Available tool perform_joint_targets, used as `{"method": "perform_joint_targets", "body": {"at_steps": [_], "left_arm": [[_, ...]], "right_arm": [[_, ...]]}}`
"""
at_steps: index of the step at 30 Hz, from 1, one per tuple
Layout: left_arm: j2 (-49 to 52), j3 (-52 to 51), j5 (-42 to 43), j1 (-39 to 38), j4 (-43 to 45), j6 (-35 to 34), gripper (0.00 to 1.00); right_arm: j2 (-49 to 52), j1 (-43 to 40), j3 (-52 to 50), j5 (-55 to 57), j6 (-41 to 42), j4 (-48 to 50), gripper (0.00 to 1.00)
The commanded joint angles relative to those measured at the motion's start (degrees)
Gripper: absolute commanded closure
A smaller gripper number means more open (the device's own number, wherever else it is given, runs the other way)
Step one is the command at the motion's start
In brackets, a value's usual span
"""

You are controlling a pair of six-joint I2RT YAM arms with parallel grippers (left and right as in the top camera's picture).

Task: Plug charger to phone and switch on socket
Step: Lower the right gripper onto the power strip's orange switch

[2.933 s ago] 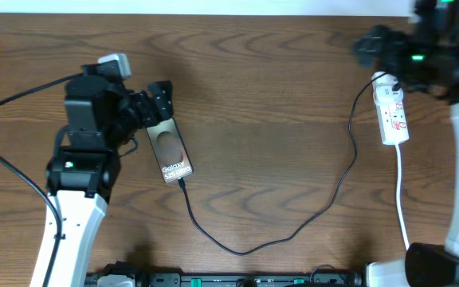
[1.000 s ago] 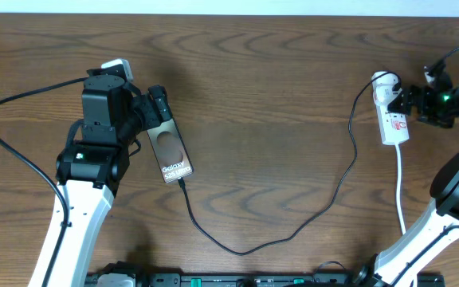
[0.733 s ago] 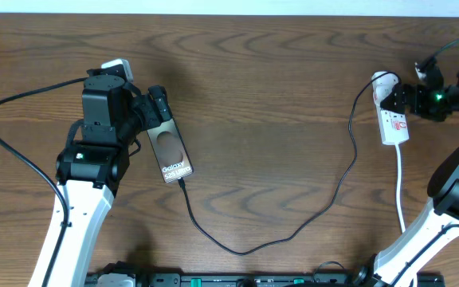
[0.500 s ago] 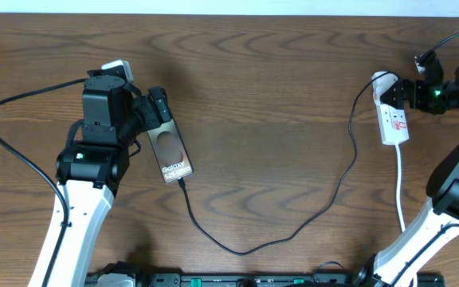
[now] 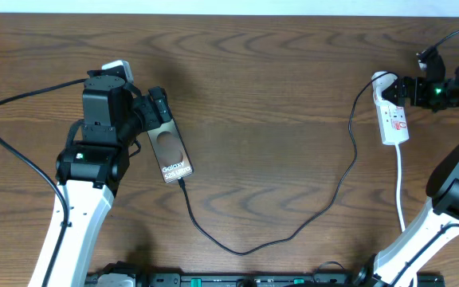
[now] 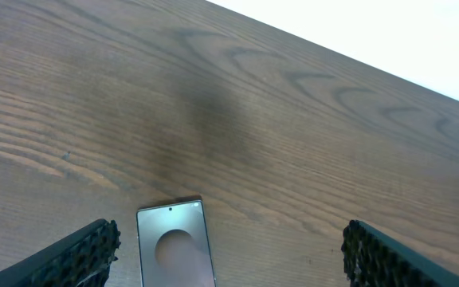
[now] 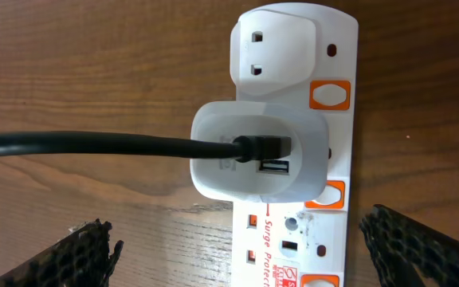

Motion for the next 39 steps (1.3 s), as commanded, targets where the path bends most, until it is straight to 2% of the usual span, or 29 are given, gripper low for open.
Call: {"method": "perform_joint_targets", "body": {"at_steps": [1, 39], "left_arm": [[0.1, 1.4, -0.7, -0.1, -0.1, 0.8, 0.09], [0.1, 1.4, -0.7, -0.1, -0.2, 0.8, 0.09]], "right_arm": [[0.3, 1.1, -0.4, -1.3, -0.3, 0.7, 0.01], [0.3, 2.4, -8.3, -1.0, 7.5, 9.0, 0.01]]}}
